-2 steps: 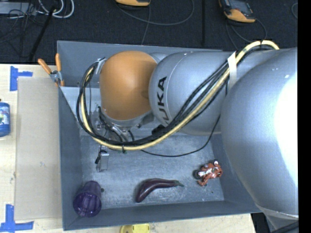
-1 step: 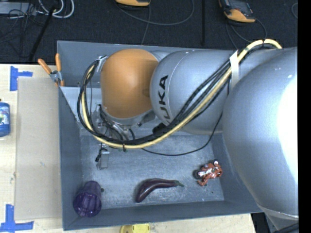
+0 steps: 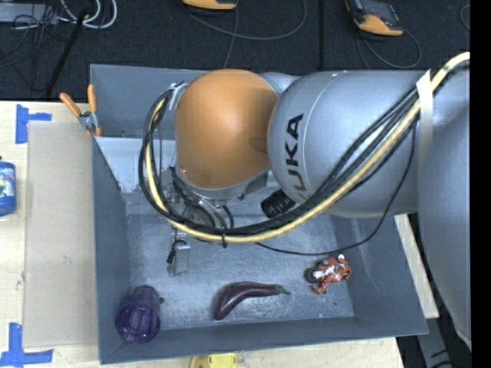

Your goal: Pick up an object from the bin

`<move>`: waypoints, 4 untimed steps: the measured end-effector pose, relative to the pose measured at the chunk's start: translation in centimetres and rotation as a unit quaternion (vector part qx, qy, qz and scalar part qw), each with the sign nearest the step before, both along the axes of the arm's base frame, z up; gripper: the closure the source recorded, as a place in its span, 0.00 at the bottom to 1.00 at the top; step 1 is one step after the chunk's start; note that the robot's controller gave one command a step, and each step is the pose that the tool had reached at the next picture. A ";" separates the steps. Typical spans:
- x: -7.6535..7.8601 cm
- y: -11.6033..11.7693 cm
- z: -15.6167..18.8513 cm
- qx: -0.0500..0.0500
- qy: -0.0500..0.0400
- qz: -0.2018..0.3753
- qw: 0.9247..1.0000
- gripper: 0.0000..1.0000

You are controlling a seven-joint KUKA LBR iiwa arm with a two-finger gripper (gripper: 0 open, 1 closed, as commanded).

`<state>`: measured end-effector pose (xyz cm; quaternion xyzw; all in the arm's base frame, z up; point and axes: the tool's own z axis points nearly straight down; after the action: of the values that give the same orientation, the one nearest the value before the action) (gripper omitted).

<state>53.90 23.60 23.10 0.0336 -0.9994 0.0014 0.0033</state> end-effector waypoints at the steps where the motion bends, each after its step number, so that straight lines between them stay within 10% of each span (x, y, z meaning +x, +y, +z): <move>1: 0.0 -1.2 7.0 0.002 -0.003 0.030 1.000 0.00; 3: -1.5 -6.2 0.8 0.001 -0.001 0.097 0.995 0.00; 4: -1.8 -8.3 -2.3 0.002 -0.004 0.203 0.979 0.00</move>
Offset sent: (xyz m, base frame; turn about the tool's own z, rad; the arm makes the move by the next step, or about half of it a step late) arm 0.0172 -0.0796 -0.0885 -0.0564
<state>52.11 15.26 20.78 0.2356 -0.9719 -0.0001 -0.0007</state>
